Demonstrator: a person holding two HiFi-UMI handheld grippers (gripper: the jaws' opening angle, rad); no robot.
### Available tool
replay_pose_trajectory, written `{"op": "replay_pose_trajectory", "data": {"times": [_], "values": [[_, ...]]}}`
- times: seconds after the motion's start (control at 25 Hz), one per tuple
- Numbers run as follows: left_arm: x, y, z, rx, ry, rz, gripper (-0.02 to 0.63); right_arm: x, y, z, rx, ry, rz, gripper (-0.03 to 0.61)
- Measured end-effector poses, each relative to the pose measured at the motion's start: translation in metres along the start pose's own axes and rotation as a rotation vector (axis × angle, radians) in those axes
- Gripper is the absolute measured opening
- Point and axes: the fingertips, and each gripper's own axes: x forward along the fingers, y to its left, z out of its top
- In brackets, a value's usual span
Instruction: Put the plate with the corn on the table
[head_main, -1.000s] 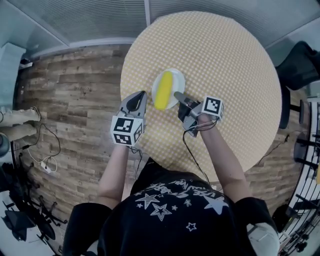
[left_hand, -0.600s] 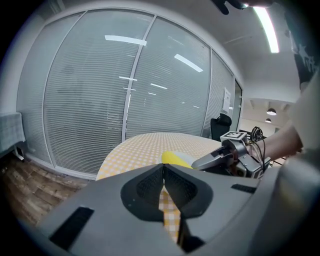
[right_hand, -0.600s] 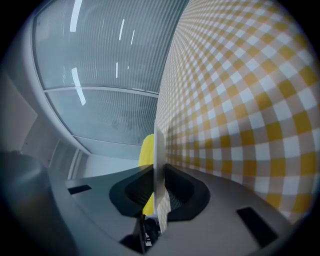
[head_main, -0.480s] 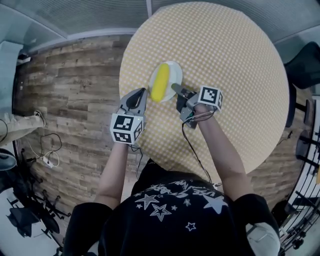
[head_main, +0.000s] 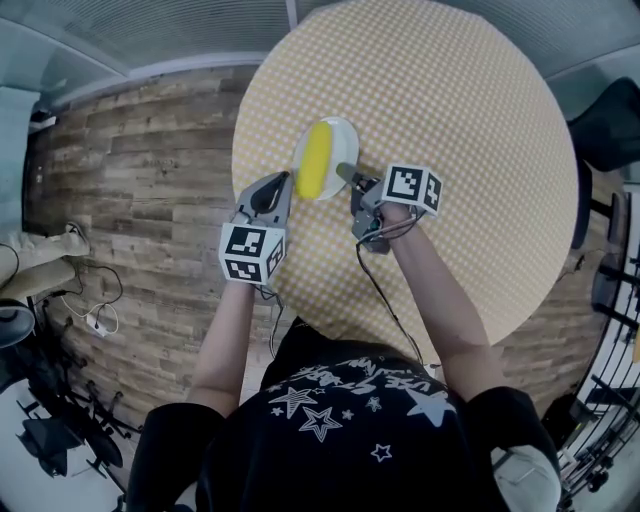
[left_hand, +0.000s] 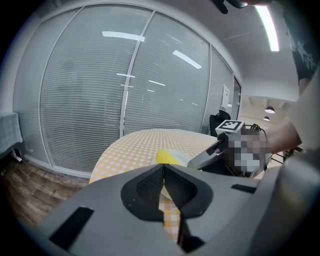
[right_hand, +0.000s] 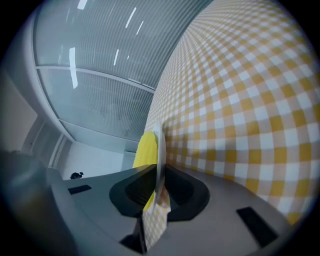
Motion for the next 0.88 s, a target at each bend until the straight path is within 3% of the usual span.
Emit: {"op": "replay_pose_trajectory", "data": {"times": [0.24, 0.4, 0.64, 0.88], "values": [[-0.008, -0.005, 0.002, 0.021, -0.008, 0.001, 0.008, -0.004, -0.006, -0.003, -0.116, -0.003, -0.113, 0.060], [-0.017, -0.013, 0.006, 0.029, -0.021, 0.003, 0.008, -0.024, -0.016, 0.001, -0.169, -0.053, -0.199, 0.097], [-0.035, -0.035, 0.016, 0.048, -0.052, -0.001, 0.008, -0.063, -0.014, 0.002, -0.193, -0.122, -0.183, 0.097], [-0.060, -0.065, 0.033, 0.063, -0.097, 0.000, 0.008, -0.098, 0.015, -0.005, -0.361, -0.152, -0.166, 0.097]]}}
